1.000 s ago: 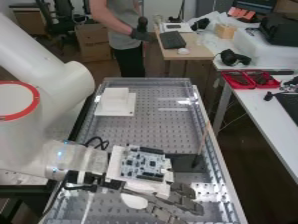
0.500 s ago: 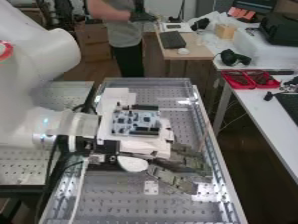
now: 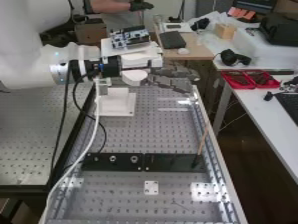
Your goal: Grab the paper clip and place it in the clear container
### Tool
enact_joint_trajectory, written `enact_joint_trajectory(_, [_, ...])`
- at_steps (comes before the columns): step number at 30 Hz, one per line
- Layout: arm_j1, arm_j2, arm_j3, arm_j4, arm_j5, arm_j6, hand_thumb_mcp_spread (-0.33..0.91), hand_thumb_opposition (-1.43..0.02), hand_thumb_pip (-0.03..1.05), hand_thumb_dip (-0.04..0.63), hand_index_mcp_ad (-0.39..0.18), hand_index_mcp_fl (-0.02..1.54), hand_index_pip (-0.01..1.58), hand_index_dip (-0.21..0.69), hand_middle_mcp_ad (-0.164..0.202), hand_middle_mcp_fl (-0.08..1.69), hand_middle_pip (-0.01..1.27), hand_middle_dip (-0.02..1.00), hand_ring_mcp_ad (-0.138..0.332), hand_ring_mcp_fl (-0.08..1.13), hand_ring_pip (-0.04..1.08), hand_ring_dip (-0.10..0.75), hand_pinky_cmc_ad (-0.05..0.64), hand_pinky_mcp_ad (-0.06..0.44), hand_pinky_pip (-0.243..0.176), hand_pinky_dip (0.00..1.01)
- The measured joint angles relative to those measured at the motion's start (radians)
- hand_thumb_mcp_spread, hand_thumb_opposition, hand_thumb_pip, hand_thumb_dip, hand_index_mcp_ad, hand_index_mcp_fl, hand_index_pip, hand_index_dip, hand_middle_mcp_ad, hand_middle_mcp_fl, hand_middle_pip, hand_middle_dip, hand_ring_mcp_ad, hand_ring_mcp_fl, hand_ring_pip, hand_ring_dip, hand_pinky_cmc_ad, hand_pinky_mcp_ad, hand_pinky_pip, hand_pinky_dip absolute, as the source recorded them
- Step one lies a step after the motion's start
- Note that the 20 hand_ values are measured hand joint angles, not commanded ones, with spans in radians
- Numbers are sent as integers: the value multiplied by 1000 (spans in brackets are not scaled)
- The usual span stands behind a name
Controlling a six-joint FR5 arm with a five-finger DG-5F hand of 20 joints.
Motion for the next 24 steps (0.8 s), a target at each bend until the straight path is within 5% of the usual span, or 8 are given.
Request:
enact_joint_trajectory(13, [200, 23, -49, 26, 62, 30, 627, -911, 415, 253, -183, 810, 1166, 131, -3, 375, 124, 206, 101, 129, 115, 117, 349, 279, 99, 195])
enact_joint_trajectory(24, [246, -112, 70, -47, 99, 16, 623, -911, 415, 253, -183, 813, 1166, 131, -3, 375, 124, 206, 101, 131, 115, 117, 349, 279, 99, 195])
